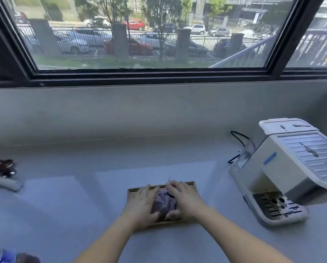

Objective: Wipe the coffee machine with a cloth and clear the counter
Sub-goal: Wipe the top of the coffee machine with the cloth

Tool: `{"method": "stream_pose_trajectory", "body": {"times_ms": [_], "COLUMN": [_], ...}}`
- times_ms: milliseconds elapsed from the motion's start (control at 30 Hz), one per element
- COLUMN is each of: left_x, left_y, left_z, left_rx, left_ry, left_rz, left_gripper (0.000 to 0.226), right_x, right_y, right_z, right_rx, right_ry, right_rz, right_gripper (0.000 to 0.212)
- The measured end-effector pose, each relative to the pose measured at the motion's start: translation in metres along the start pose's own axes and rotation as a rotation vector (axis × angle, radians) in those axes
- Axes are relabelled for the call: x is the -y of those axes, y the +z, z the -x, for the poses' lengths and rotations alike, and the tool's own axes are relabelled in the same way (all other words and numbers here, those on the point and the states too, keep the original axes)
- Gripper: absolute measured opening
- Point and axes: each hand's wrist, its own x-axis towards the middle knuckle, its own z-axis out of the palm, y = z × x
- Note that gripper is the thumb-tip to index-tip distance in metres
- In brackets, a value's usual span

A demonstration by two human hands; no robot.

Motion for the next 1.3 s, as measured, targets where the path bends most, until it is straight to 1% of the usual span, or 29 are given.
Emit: {"method": "stream_pose_trajectory", "body": {"times_ms": [67,167,333,433,533,600,700,800,867,967,1067,1167,1300], "left_x": [0.003,0.006,0.012,0.012,0.008,0.006,0.006,0.005,0.003,-0.005,-0.015,-0.027,-0.044], "left_y": [0.004,0.01,0.01,0.007,0.002,-0.001,-0.004,-0.01,-0.017,-0.027,-0.037,-0.045,-0.056], "left_z": [-0.005,-0.01,-0.015,-0.016,-0.017,-0.016,-0.013,-0.014,-0.018,-0.022,-0.022,-0.023,-0.028], "left_rx": [0.044,0.068,0.019,0.013,-0.014,-0.024,-0.036,-0.063,-0.071,-0.09,-0.113,-0.116,-0.139], "left_ry": [0.014,0.045,0.144,0.147,0.138,0.14,0.144,0.153,0.175,0.217,0.262,0.294,0.36], "left_rz": [0.033,0.025,0.033,0.045,0.154,0.241,0.358,0.356,0.329,0.314,0.334,0.322,0.336], "left_gripper": [0.088,0.088,0.083,0.07,0.06,0.061,0.062,0.055,0.047,0.041,0.043,0.045,0.046], "right_x": [0.003,0.006,0.006,0.009,0.013,0.014,0.015,0.015,0.014,0.011,0.006,0.003,-0.001], "right_y": [0.005,0.014,0.02,0.02,0.021,0.02,0.016,0.013,0.009,-0.001,-0.013,-0.023,-0.041], "right_z": [-0.002,-0.003,-0.008,-0.015,-0.022,-0.023,-0.021,-0.015,-0.01,-0.001,0.01,0.025,0.05], "right_rx": [0.035,0.062,0.062,0.062,0.036,0.003,-0.055,-0.117,-0.158,-0.22,-0.251,-0.277,-0.361], "right_ry": [0.009,0.046,0.073,0.069,0.053,0.062,0.072,0.075,0.073,0.081,0.118,0.147,0.187], "right_rz": [-0.028,-0.019,-0.016,-0.006,-0.068,-0.126,-0.128,-0.13,-0.148,-0.111,-0.092,-0.125,-0.166], "right_gripper": [0.114,0.11,0.104,0.099,0.081,0.063,0.036,0.024,0.024,0.031,0.028,0.034,0.047]}}
